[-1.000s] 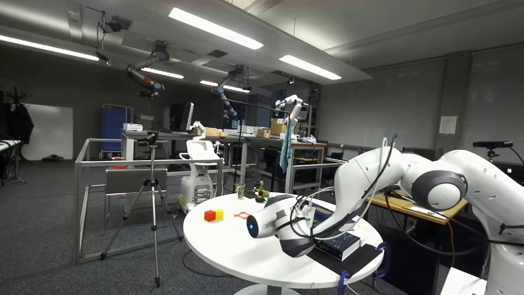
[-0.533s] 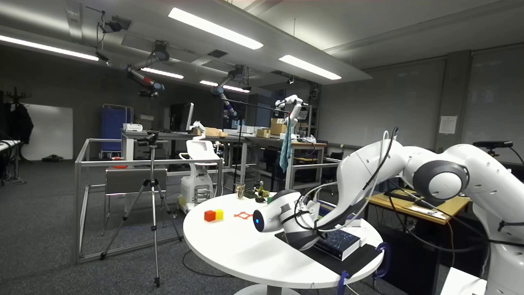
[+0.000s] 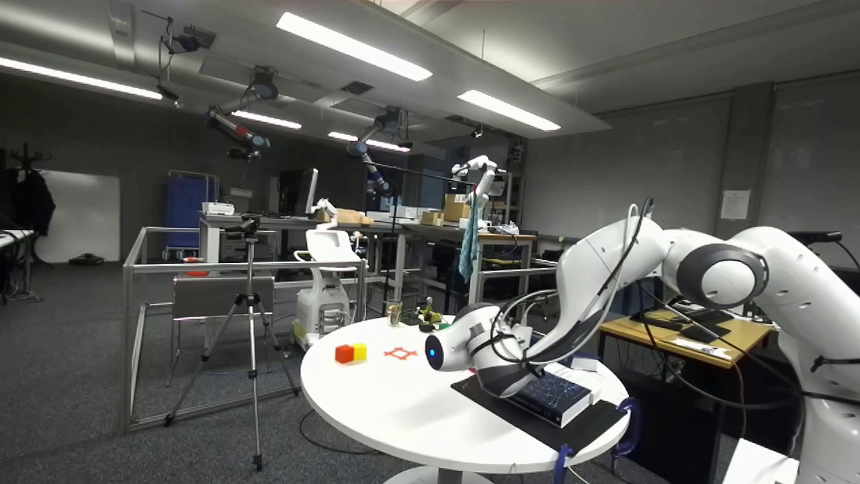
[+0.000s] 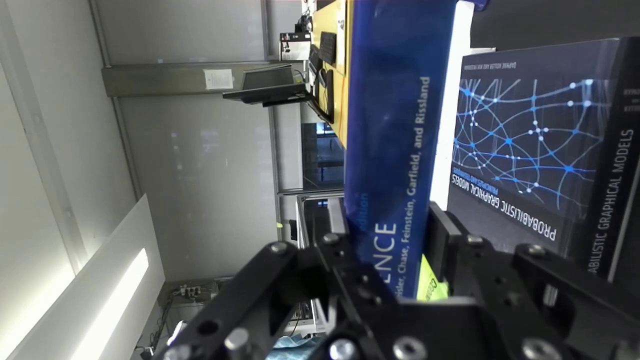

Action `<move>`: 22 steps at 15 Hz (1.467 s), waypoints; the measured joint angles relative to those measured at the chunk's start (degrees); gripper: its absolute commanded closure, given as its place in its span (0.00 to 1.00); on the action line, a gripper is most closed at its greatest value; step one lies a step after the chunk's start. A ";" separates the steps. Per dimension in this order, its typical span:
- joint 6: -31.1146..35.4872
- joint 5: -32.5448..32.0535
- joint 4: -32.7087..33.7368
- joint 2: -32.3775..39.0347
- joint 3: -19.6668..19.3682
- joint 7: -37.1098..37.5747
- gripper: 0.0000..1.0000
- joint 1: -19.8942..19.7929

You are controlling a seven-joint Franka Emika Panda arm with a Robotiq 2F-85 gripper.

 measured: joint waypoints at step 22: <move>0.73 -5.48 -2.08 -2.88 13.15 2.16 0.83 -17.73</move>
